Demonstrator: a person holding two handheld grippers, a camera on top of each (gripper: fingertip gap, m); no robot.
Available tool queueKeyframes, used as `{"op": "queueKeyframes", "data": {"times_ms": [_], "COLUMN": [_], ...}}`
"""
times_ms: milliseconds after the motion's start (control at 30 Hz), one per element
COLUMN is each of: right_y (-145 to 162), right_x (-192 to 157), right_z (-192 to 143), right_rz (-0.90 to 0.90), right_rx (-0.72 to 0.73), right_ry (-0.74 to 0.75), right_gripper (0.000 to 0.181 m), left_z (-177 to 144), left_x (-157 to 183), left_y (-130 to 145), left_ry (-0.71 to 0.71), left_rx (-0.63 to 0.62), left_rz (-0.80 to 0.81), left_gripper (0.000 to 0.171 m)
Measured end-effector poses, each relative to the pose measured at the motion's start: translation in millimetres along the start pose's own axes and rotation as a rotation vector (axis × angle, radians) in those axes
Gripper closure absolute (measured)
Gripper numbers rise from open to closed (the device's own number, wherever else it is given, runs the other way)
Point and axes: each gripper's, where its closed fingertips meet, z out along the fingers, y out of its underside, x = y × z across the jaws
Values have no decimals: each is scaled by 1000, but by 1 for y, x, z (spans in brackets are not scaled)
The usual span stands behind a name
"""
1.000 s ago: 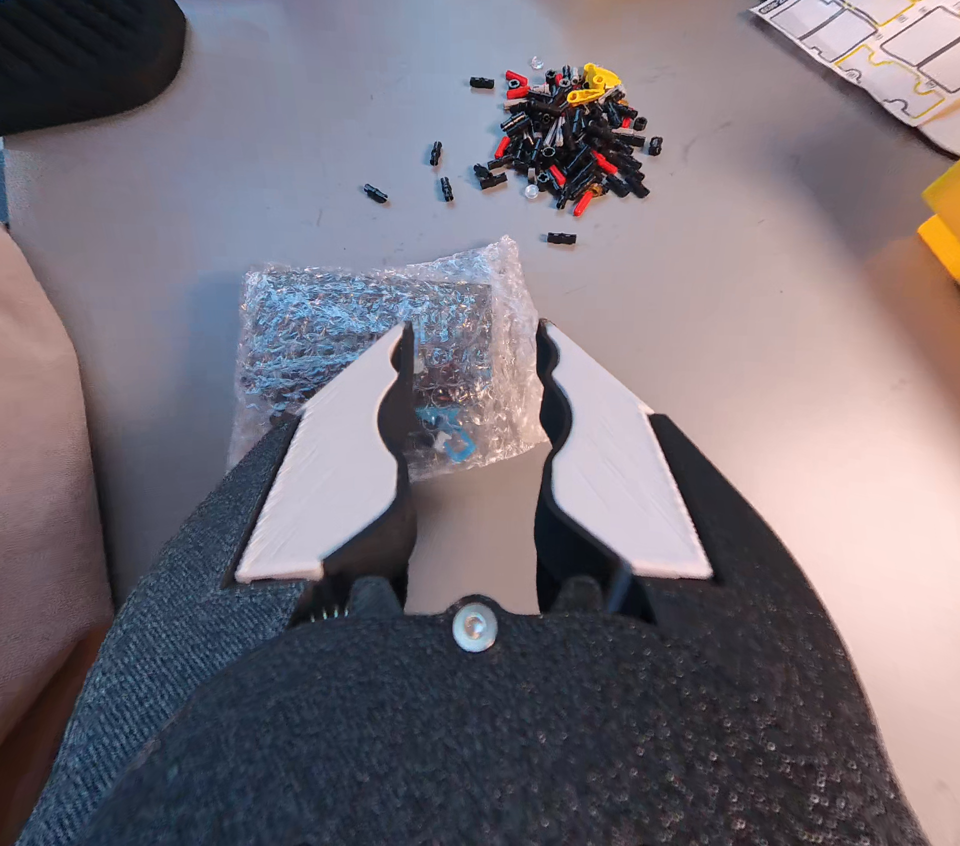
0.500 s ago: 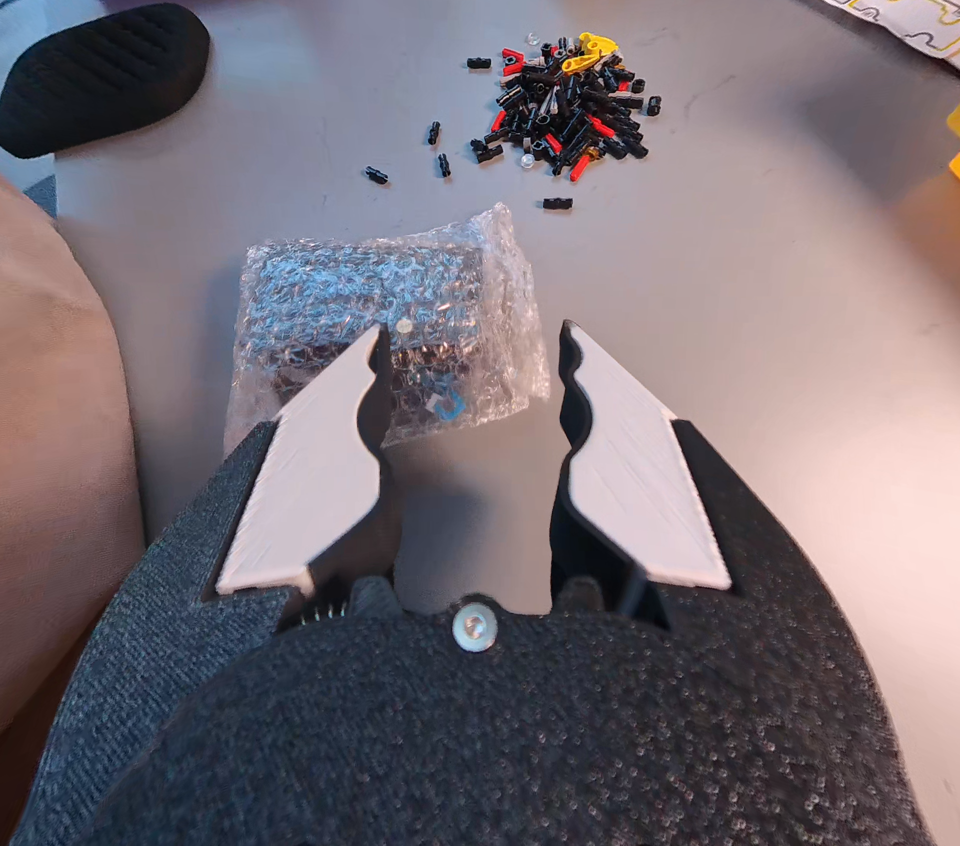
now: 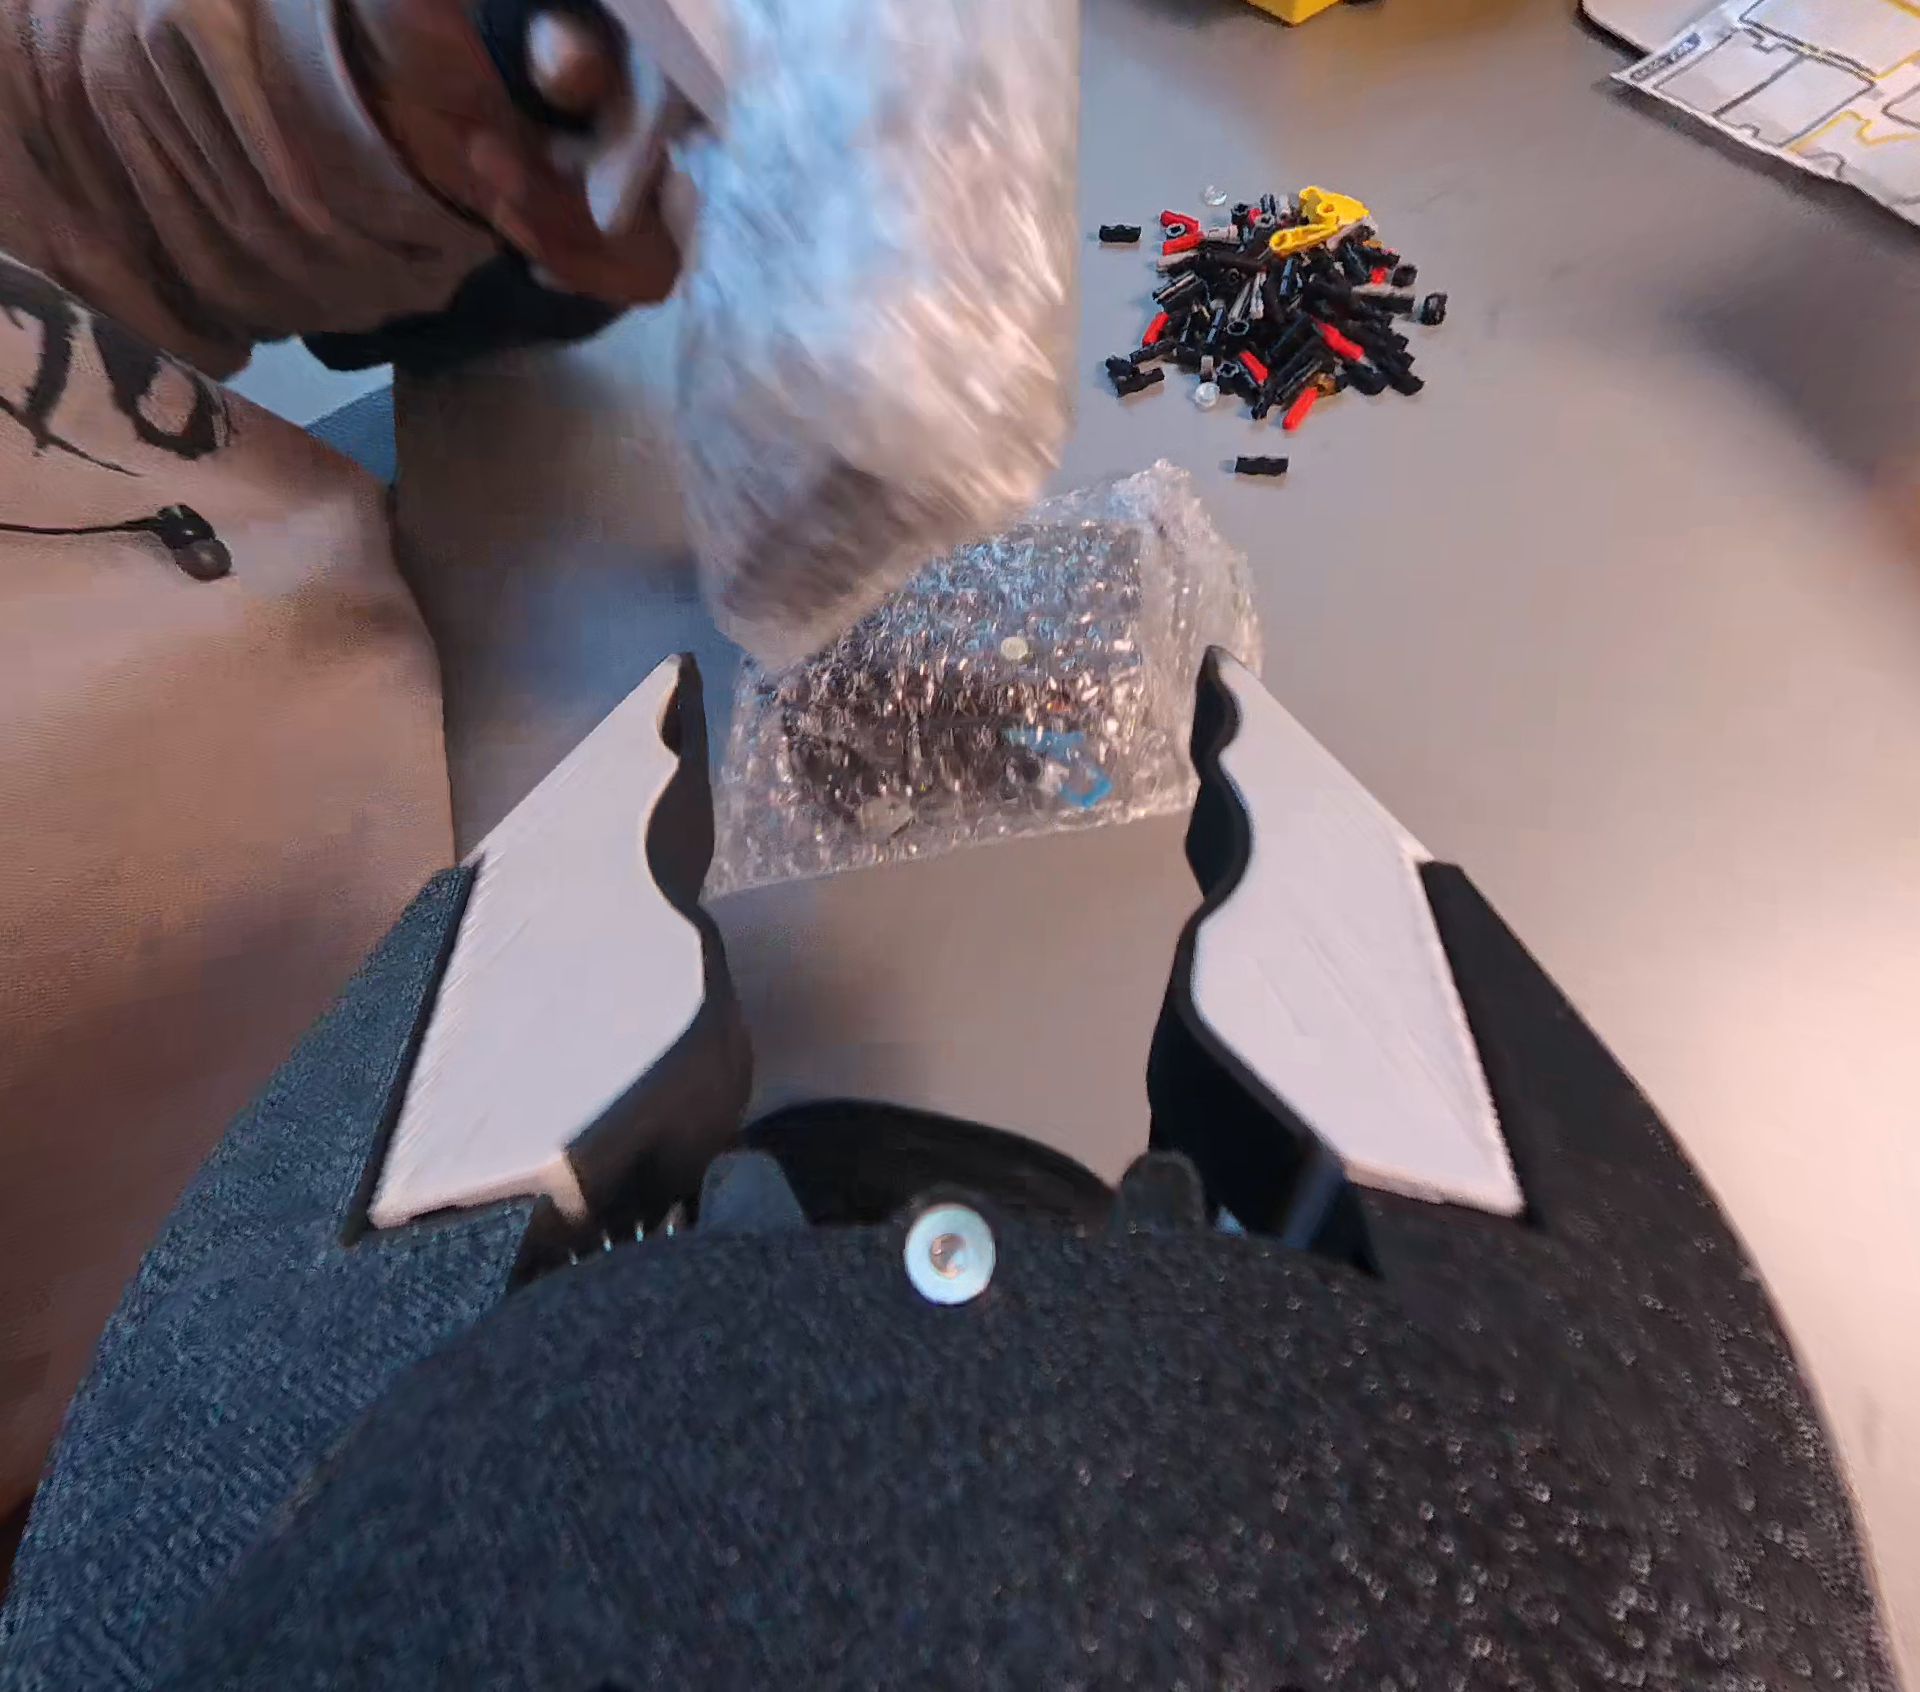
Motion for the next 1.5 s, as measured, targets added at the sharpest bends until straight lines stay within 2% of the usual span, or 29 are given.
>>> {"op": "queueKeyframes", "data": {"times_ms": [100, 167, 200, 267, 367, 433, 467, 567, 733, 833, 933, 1033, 1133, 1233, 1333, 1433, 1467, 1500], "right_y": [16, 26, 27, 22, 14, 17, 18, 10, 7, 11, 15, 38, 68, 94, 115, 132, 137, 141], "right_x": [4, 10, 15, 26, 43, 48, 47, 26, 16, 25, 53, 93, 126, 158, 179, 187, 188, 187], "right_z": [-8, 1, 6, 14, 27, 40, 47, 53, 40, 13, -28, -80, -135, -192, -237, -255, -258, -261], "right_rz": [72, 121, 151, 239, 360, 445, 487, 550, 506, 490, 552, 622, 701, 762, 811, 810, 792, 756], "right_rx": [0, -23, -19, 8, 3, -58, -84, -131, -90, -15, 136, 245, 351, 441, 496, 491, 473, 438], "right_ry": [47, 62, 58, 6, -83, -160, -209, -419, -452, -353, -232, -55, 103, 305, 520, 679, 736, 807], "right_gripper": [88, 86, 82, 78, 76, 71, 75, 109, 126, 130, 137, 138, 138, 138, 136, 129, 123, 108], "left_z": [18, 16, 14, 8, -8, -19, -22, -18, 4, 24, 43, 52, 41, 12, -33, -90, -111, -135], "left_x": [-36, -35, -31, -18, -16, -16, -18, -24, -27, -24, -34, -22, -14, -7, -3, -3, -1, 2], "left_y": [29, 35, 37, 49, 59, 66, 68, 79, 88, 77, 59, 39, 18, -7, -27, -49, -56, -63], "left_ry": [-76, -62, -47, -26, -115, -149, -171, -194, -179, -152, -183, -153, -201, -296, -407, -549, -589, -628], "left_rx": [-34, -75, -106, -226, -315, -351, -344, -333, -325, -312, -322, -277, -215, -114, -13, 110, 162, 223], "left_rz": [-126, -156, -163, -138, 0, 58, 79, 101, 151, 207, 308, 375, 514, 643, 728, 757, 753, 747], "left_gripper": [166, 159, 151, 120, 104, 105, 106, 107, 118, 107, 101, 101, 100, 98, 91, 90, 93, 97]}}
